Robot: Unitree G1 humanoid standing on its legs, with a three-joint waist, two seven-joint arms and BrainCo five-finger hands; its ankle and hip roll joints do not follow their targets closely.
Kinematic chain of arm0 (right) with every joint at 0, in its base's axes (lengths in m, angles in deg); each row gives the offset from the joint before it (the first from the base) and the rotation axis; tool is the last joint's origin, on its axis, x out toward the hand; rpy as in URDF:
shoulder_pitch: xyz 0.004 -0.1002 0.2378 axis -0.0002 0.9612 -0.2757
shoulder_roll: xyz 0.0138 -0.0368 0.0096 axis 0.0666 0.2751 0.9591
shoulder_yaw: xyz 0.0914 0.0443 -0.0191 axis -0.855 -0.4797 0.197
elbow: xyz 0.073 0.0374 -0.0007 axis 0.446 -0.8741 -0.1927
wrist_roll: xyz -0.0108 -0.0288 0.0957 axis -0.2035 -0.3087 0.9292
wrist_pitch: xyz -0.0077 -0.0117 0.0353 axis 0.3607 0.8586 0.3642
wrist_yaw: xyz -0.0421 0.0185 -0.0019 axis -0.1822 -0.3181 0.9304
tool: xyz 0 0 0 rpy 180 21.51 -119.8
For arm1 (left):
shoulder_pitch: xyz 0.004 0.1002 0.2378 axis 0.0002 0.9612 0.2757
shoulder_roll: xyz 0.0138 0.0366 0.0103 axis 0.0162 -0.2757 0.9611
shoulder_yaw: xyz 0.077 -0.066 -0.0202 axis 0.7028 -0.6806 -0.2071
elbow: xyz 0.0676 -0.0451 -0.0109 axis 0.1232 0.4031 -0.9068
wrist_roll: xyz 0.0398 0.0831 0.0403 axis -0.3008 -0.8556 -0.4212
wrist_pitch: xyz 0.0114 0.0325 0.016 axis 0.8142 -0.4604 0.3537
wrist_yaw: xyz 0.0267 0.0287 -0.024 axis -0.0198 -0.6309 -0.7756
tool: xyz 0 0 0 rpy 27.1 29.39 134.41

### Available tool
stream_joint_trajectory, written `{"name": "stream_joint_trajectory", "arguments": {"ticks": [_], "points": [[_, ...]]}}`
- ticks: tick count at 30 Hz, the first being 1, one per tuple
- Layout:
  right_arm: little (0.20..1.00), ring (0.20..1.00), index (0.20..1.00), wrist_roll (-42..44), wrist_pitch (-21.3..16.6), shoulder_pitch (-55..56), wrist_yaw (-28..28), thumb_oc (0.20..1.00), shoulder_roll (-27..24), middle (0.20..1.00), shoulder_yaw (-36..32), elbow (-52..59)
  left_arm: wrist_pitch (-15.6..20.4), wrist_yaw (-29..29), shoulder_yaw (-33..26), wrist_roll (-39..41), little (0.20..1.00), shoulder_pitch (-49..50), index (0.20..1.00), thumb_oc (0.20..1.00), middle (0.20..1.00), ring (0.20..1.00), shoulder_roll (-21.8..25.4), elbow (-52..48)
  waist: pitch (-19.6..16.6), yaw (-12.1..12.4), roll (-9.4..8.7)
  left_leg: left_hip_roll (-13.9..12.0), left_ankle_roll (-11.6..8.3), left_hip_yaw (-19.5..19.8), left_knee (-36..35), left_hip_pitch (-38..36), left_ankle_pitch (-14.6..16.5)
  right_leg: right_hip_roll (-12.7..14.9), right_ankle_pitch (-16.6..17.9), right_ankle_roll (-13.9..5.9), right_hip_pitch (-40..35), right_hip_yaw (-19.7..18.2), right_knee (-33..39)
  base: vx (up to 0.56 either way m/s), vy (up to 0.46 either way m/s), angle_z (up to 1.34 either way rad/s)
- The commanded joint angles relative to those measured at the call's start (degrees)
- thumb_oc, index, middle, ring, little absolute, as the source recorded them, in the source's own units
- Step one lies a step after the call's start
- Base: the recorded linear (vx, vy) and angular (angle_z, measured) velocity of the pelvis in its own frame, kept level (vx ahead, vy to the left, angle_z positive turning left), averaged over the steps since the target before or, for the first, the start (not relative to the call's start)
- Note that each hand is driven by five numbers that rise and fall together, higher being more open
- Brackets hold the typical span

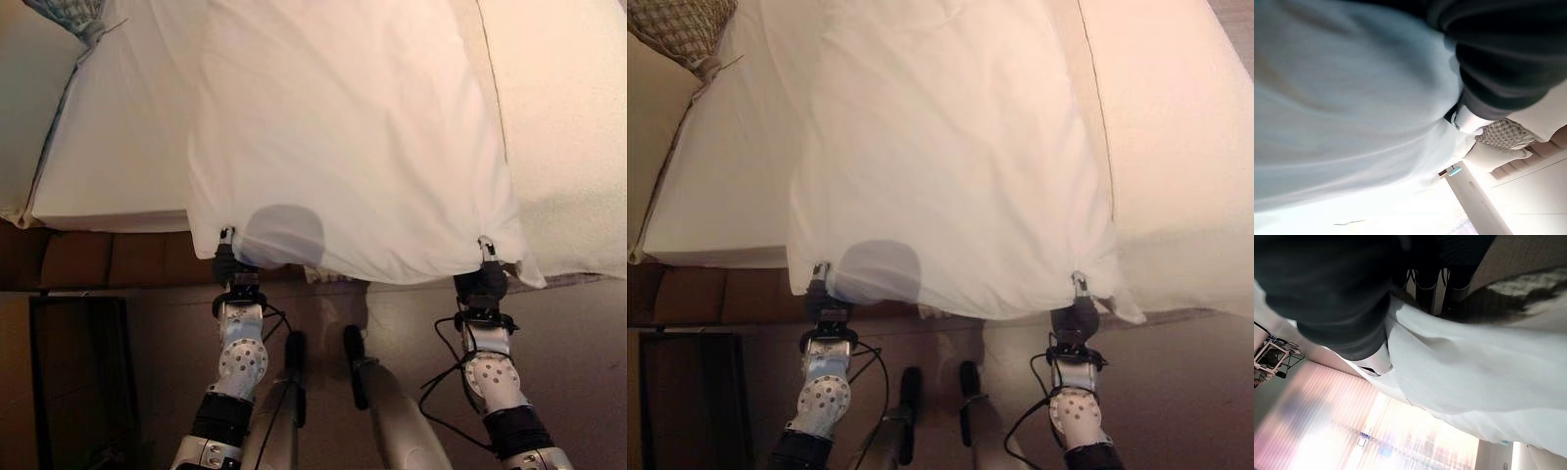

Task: Make the bed

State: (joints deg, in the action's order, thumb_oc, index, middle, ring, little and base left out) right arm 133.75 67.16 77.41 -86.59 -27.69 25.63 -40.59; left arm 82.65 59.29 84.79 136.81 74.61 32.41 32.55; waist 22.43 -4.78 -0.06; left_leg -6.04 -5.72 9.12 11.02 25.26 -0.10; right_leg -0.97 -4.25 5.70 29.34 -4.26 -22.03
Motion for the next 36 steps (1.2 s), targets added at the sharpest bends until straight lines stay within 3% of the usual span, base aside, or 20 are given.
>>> {"name": "stream_joint_trajectory", "arguments": {"ticks": [1, 3, 4, 5, 7, 8, 9, 10, 11, 12, 13, 14, 15, 16, 17, 20, 21, 26, 29, 36], "points": [[0.200, 0.200, 0.200, 0.3, -2.8, 2.8, -1.4, 0.200, -0.5, 0.200, -1.1, 1.8, 3.5, 1.9, -0.7, -2.4, 0.200, 4.1, 0.200, 0.200, 0.200, 0.200, 0.6, -6.6, -3.9, 0.1, 0.42, -2.4, 1.35, -1.7, -9.5, -1.6, -11.3, 1.0, 2.7, -9.13, -2.7, -3.5, 7.4, 0.07, 0.365, 0.19], [0.200, 0.200, 0.200, 0.1, -3.4, 2.6, -1.5, 0.200, -0.2, 0.200, -0.8, 1.7, 3.6, 2.0, -0.6, -1.8, 0.200, 3.7, 0.200, 0.200, 0.200, 0.200, 1.0, -5.7, -4.2, 0.0, 1.81, -3.4, -0.05, -3.8, -13.5, -4.3, -10.9, 1.6, 2.3, -10.20, -2.7, -3.4, 6.3, 0.06, 0.418, -0.02], [0.200, 0.200, 0.200, -0.4, -3.5, 2.7, -1.5, 0.200, 0.2, 0.200, -0.7, 1.8, 3.5, 2.1, -0.2, -1.7, 0.200, 3.6, 0.200, 0.200, 0.200, 0.200, 1.4, -5.1, -4.3, -0.1, 2.08, -2.8, 0.03, -3.9, -12.1, -4.0, -9.8, 2.5, 2.8, -10.89, -2.5, -4.1, 6.1, 0.05, 0.662, -0.11], [0.200, 0.200, 0.200, -0.5, -3.7, 2.2, -1.4, 0.200, 0.8, 0.200, -1.0, 2.4, 3.8, 2.4, 0.8, -1.6, 0.200, 2.1, 0.200, 0.200, 0.200, 0.200, 2.6, -4.3, -4.2, -1.1, 2.16, -1.0, 0.54, -7.9, -5.8, -2.6, -5.7, 6.9, 4.9, -12.67, -4.3, -4.3, 8.5, 0.02, 0.514, -0.07], [0.200, 0.200, 0.200, -0.5, -3.7, 2.2, -1.4, 0.200, 0.8, 0.200, -1.0, 2.4, 3.8, 2.4, 0.8, -1.6, 0.200, 2.1, 0.200, 0.200, 0.200, 0.200, 2.6, -4.2, -4.3, -1.0, 2.19, -1.0, 0.57, -7.9, -5.5, -2.2, -5.7, 6.8, 5.1, -12.71, -4.1, -4.3, 8.7, 0.03, 0.407, 0.17], [0.200, 0.200, 0.200, -0.6, -2.9, 2.6, -1.2, 0.200, 1.0, 0.200, -1.3, 2.6, 2.6, 3.3, 2.0, -1.5, 0.200, 2.7, 0.200, 0.200, 0.200, 0.200, 2.9, -2.8, -4.0, -1.5, 2.89, 2.8, 1.76, -10.5, 2.2, -0.4, -1.2, 12.4, 9.5, -14.16, -6.2, -5.4, 12.9, 0.08, 0.687, 0.39], [0.200, 0.200, 0.200, -0.8, -2.5, 2.5, -1.0, 0.200, 1.2, 0.200, -1.2, 2.6, 2.6, 3.4, 2.2, -1.2, 0.200, 2.9, 0.200, 0.200, 0.200, 0.200, 2.7, -2.2, -3.9, -1.4, 3.11, 4.5, 2.80, -11.2, 3.6, -0.3, 0.3, 14.7, 12.1, -14.27, -6.8, -6.2, 15.1, 0.11, 0.887, 0.62], [0.200, 0.200, 0.200, -1.4, -1.9, 2.4, -1.1, 0.200, 1.5, 0.200, -1.1, 1.9, 2.5, 3.2, 2.1, -1.5, 0.200, 3.4, 0.200, 0.200, 0.200, 0.200, 2.9, -1.3, -4.2, -1.1, 3.24, 5.4, 3.80, -12.7, 3.9, -0.4, 1.5, 16.9, 15.2, -14.55, -6.9, -5.0, 17.8, 0.09, 0.651, 0.40], [0.200, 0.200, 0.200, -1.7, -2.0, 1.8, -0.7, 0.200, 2.2, 0.200, -0.8, 1.2, 2.5, 2.8, 1.6, -1.5, 0.200, 4.4, 0.200, 0.200, 0.200, 0.200, 2.9, -1.4, -4.2, -0.1, 3.36, 5.6, 4.33, -14.4, 4.1, -1.0, 2.9, 18.6, 17.5, -14.54, -6.5, -0.5, 20.2, 0.05, 0.528, -0.17], [0.200, 0.200, 0.200, -2.4, -1.4, 1.5, -0.7, 0.200, 2.3, 0.200, -0.6, 0.6, 2.4, 2.5, 1.2, -1.8, 0.200, 5.0, 0.200, 0.200, 0.200, 0.200, 3.0, -1.5, -4.3, 0.7, 3.45, 5.4, 4.68, -15.1, 3.3, -1.2, 2.8, 17.7, 14.9, -14.02, -6.6, 2.7, 20.3, -0.01, 0.403, -0.86], [0.200, 0.200, 0.200, -2.3, -1.2, 1.6, -0.7, 0.200, 2.3, 0.200, -0.6, -0.6, 2.5, 2.0, 0.8, -2.0, 0.200, 5.4, 0.200, 0.200, 0.200, 0.200, 2.9, -0.5, -4.2, 0.2, 3.26, 6.0, 4.79, -15.3, 1.8, -1.7, 2.0, 14.2, 12.4, -13.42, -5.9, 2.2, 17.1, -0.04, 0.181, -1.36], [0.200, 0.200, 0.200, -2.3, -1.2, 1.6, -0.7, 0.200, 2.3, 0.200, -0.6, -0.6, 2.5, 2.0, 0.8, -2.0, 0.200, 5.4, 0.200, 0.200, 0.200, 0.200, 2.9, -0.5, -4.2, 0.2, 3.24, 6.0, 4.79, -15.3, 1.7, -1.6, 2.0, 14.2, 12.4, -13.42, -5.7, 2.1, 17.0, -0.09, 0.222, -0.99], [0.200, 0.200, 0.200, -2.1, -1.1, 2.2, -0.6, 0.200, 2.3, 0.200, -0.6, -3.0, 2.4, 0.9, 0.5, -2.5, 0.200, 6.2, 0.200, 0.200, 0.200, 0.200, 2.5, 0.8, -3.7, -0.8, 3.05, 7.4, 4.48, -15.8, -1.0, -2.8, 0.7, 5.6, 7.1, -12.21, -4.4, 1.5, 12.4, -0.06, 0.141, -0.63], [0.200, 0.200, 0.200, -2.0, -1.1, 2.2, -0.7, 0.200, 2.2, 0.200, -0.6, -3.1, 2.3, 0.8, 0.5, -2.5, 0.200, 6.2, 0.200, 0.200, 0.200, 0.200, 2.4, 0.7, -3.7, -0.8, 2.96, 7.5, 4.42, -15.8, -1.2, -2.9, 0.5, 5.6, 6.8, -12.13, -4.0, 1.4, 11.7, -0.09, 0.226, -0.10], [0.200, 0.200, 0.200, -1.7, -1.3, 2.5, -0.3, 0.200, 2.1, 0.200, -1.0, -6.0, 2.3, -0.6, -0.2, -3.4, 0.200, 6.4, 0.200, 0.200, 0.200, 0.200, 1.9, 1.9, -2.9, -1.3, 3.41, 8.7, 4.01, -14.9, -2.8, -4.2, -0.6, 1.4, 3.3, -10.18, -3.3, -2.1, 6.7, -0.04, 0.109, -0.04], [0.200, 0.200, 0.200, -1.6, -0.7, 2.3, 0.4, 0.200, 2.0, 0.200, -1.4, -9.1, 3.6, -1.9, -2.3, -1.6, 0.200, 6.8, 0.200, 0.200, 0.200, 0.200, 0.0, 3.6, -2.2, -0.7, 3.04, 8.6, 4.33, -14.2, -0.4, -2.7, 0.1, 1.3, 3.6, -9.63, -3.2, -3.7, 7.6, -0.08, -0.021, 0.47], [0.200, 0.200, 0.200, -2.1, 0.0, -0.5, 0.9, 0.200, 1.2, 0.200, -1.3, -11.6, 4.2, -3.3, -3.6, -1.6, 0.200, 6.0, 0.200, 0.200, 0.200, 0.200, 0.0, 4.2, -1.5, 1.0, 1.71, 8.8, 3.92, -11.6, 3.0, 0.7, 0.6, 0.6, 4.9, -9.97, -2.2, -4.3, 8.5, -0.14, -0.152, 0.20], [0.200, 0.200, 0.200, -5.3, -0.3, -2.9, 3.3, 0.200, -0.3, 0.200, -1.8, -12.6, 2.9, -4.5, -4.4, -3.6, 0.200, 4.1, 0.200, 0.200, 0.200, 0.200, 1.0, 5.2, -2.9, 0.7, 1.62, 8.0, 4.38, -10.9, 1.1, 1.0, 0.0, 0.3, 6.1, -10.29, -1.5, -4.0, 10.1, -0.06, -0.106, -0.13], [0.200, 0.200, 0.200, -9.0, -1.0, -6.7, 6.4, 0.200, -2.8, 0.200, -1.2, -9.2, 2.5, -4.6, -4.0, -5.1, 0.200, -1.1, 0.200, 0.200, 0.200, 0.200, 4.0, 4.9, -4.3, 0.4, 2.04, 7.3, 4.48, -11.3, -2.1, 0.8, -2.1, 1.0, 6.9, -10.71, -1.1, -3.3, 11.7, -0.07, -0.016, 0.23], [0.200, 0.200, 0.200, -14.0, -0.7, -6.6, 4.5, 0.200, -6.2, 0.200, -0.2, 3.9, 0.2, -0.5, -6.2, -11.7, 0.200, -3.5, 0.200, 0.200, 0.200, 0.200, 12.0, -2.4, -4.7, 0.2, 1.58, 7.5, 3.99, -11.4, -3.8, 0.6, -3.6, 1.6, 8.6, -11.33, -1.0, -3.1, 13.5, -0.06, 0.008, 0.01]]}}
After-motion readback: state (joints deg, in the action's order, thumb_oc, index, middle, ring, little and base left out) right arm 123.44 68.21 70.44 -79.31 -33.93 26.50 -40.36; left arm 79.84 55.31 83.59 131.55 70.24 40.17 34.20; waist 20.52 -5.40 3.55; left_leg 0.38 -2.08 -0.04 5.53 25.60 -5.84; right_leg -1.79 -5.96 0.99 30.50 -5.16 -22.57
